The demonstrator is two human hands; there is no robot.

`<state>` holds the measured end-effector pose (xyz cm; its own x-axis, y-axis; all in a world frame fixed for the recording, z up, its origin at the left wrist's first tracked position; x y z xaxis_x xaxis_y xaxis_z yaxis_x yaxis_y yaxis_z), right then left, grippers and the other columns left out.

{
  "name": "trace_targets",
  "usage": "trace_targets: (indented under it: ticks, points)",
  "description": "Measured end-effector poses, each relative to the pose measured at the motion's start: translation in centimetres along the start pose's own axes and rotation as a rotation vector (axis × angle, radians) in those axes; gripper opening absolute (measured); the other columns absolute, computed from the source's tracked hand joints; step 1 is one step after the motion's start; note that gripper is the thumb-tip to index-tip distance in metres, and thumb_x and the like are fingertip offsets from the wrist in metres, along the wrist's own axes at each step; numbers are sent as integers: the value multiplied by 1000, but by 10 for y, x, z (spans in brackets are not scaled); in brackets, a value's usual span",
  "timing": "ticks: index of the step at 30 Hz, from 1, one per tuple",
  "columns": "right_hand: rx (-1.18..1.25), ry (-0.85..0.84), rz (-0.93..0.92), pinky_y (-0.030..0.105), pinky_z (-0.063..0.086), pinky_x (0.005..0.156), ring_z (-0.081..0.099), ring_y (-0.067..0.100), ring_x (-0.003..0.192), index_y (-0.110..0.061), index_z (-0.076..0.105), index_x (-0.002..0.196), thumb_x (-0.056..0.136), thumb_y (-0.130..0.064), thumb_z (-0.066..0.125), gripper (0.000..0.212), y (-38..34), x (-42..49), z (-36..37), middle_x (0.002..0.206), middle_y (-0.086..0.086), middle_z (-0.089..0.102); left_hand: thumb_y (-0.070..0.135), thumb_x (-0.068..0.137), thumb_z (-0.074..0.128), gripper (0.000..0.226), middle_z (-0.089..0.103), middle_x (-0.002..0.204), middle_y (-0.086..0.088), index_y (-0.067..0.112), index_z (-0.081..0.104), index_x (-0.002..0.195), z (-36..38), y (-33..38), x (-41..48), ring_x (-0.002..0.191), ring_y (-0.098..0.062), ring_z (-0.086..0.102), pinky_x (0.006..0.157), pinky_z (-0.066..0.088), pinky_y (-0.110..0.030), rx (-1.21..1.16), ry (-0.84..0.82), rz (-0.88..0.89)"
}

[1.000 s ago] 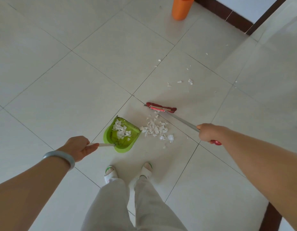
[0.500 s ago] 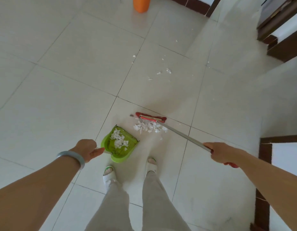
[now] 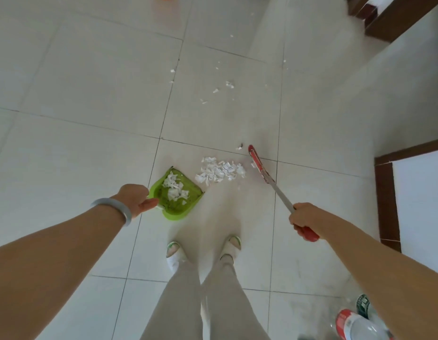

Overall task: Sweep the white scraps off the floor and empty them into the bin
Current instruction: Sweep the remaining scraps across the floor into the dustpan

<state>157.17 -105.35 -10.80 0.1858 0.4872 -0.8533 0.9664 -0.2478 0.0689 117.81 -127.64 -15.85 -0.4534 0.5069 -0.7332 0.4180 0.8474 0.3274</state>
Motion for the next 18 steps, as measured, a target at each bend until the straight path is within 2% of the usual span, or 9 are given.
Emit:
trace_targets:
  ticks: [1,2,4,7,10,12,15,18]
  points:
    - [42,-15,27,18,34,40,42,16,43,-1,52,99,90,2,40,15,-4,4,6,61,10,48,23,101,39,23,47,71,2,12,44,81,-5,2,2,74,-18,56,69,47,-20,-61,-1,-28]
    - [79,-34,52,17,33,39,41,15,41,0,52,98,90,1,40,15,-9,6,13,60,9,48,32,101,38,34,41,65,4,14,40,73,-13,0,6,71,-17,51,68,42,-20,-8,26,-39]
    - [112,-71,66,16,31,39,40,14,39,0,53,98,90,2,40,16,-25,8,28,58,8,47,47,98,36,44,33,59,7,15,35,67,-18,20,14,71,-15,46,67,30,-20,174,40,133]
    - [90,-108,7,17,33,38,43,16,41,2,52,99,89,4,36,19,-55,-1,52,60,11,49,51,97,32,46,32,59,7,14,36,71,-25,44,22,71,-16,45,67,30,-22,396,48,269]
    - [-26,-178,-107,25,36,41,44,18,47,-5,45,76,90,5,37,19,-83,-24,78,63,11,49,53,97,28,47,33,61,6,14,38,74,-20,64,34,73,-18,46,68,33,-24,572,-6,291]
    - [-105,-199,-208,27,40,45,46,18,51,-14,40,71,91,0,42,24,-99,-41,91,66,8,47,53,98,27,47,33,60,6,12,42,81,-21,76,39,72,-18,46,68,34,-24,627,15,305]
    - [-208,-249,-279,25,41,46,48,17,53,-10,45,88,91,0,39,12,-111,-63,111,66,6,49,51,99,26,45,32,60,6,12,44,84,-23,89,44,67,-17,46,66,33,-24,574,24,279]
    - [-271,-275,-295,23,41,47,51,14,51,0,51,111,92,2,34,26,-112,-78,129,65,7,53,44,101,28,43,30,58,5,11,43,78,-21,98,46,50,-10,32,51,25,-21,491,-8,233]
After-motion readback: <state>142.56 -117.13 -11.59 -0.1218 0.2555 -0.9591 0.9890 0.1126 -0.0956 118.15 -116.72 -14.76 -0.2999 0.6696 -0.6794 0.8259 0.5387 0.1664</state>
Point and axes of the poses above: each hand's wrist, its own x-axis towards the middle knuckle, its own z-axis out of the palm, y = z × x, the point moved 10 cm from there along x, towards the middle knuckle
